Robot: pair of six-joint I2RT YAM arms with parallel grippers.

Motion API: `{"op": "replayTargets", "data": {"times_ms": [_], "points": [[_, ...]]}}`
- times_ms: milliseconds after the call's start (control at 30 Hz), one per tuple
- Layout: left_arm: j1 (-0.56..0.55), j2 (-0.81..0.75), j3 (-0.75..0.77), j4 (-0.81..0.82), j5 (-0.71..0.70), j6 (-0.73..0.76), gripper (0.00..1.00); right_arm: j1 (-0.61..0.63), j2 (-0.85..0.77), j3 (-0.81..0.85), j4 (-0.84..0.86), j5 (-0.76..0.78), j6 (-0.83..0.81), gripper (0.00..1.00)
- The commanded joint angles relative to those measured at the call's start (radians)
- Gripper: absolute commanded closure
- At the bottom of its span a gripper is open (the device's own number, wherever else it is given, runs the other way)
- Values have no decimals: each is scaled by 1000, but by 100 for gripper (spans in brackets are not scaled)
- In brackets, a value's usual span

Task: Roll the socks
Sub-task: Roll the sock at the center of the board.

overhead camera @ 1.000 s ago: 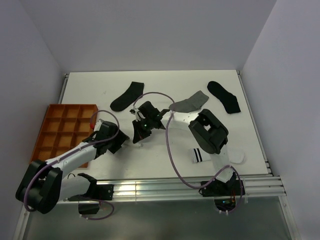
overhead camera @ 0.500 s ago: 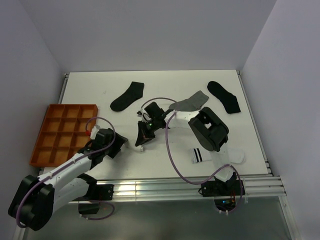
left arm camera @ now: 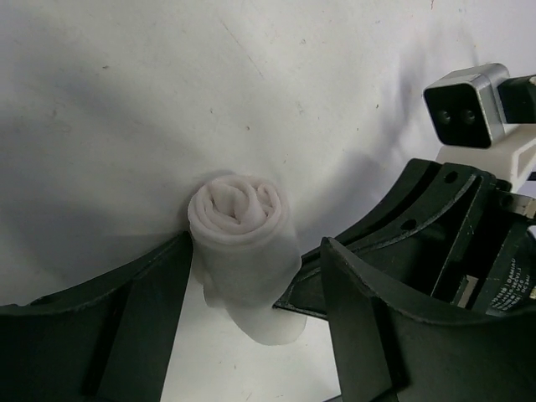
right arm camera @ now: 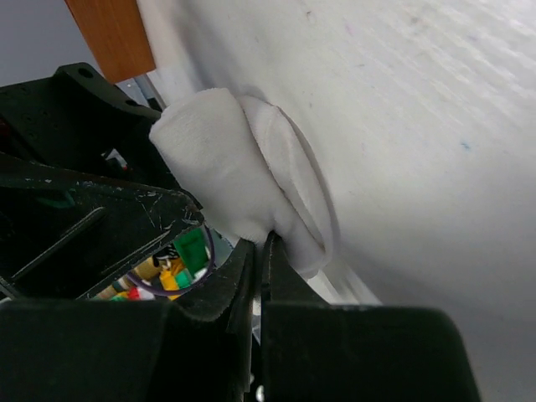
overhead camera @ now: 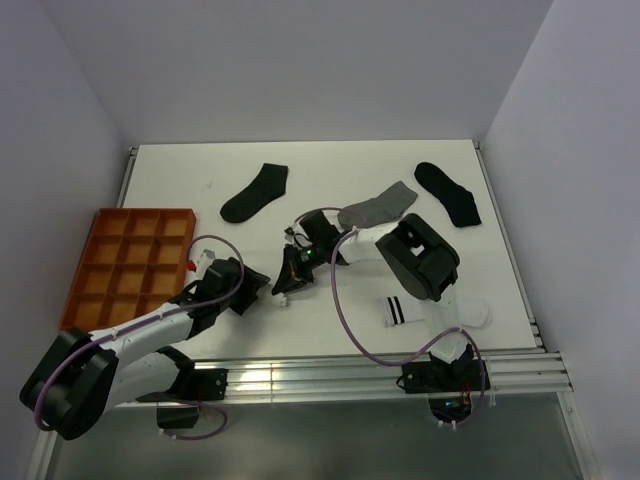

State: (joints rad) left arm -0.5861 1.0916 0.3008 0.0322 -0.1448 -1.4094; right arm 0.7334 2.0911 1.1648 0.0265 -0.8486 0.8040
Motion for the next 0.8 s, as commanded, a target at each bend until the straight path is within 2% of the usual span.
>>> {"op": "replayTargets", "data": {"times_ms": [0, 133, 367, 767], "points": [[-8, 21, -28, 0, -16, -8, 31, -15, 52, -68, -30, 88, 44, 100], [-8, 42, -29, 9, -9, 1, 34, -32, 52, -117, 56, 71, 115, 100], [-14, 109, -19, 38, 14, 21, 37, -48, 61, -135, 87, 75, 158, 100], [-27, 197, 37, 46, 33, 101, 35, -88, 76, -180, 136, 103, 224, 100]]}}
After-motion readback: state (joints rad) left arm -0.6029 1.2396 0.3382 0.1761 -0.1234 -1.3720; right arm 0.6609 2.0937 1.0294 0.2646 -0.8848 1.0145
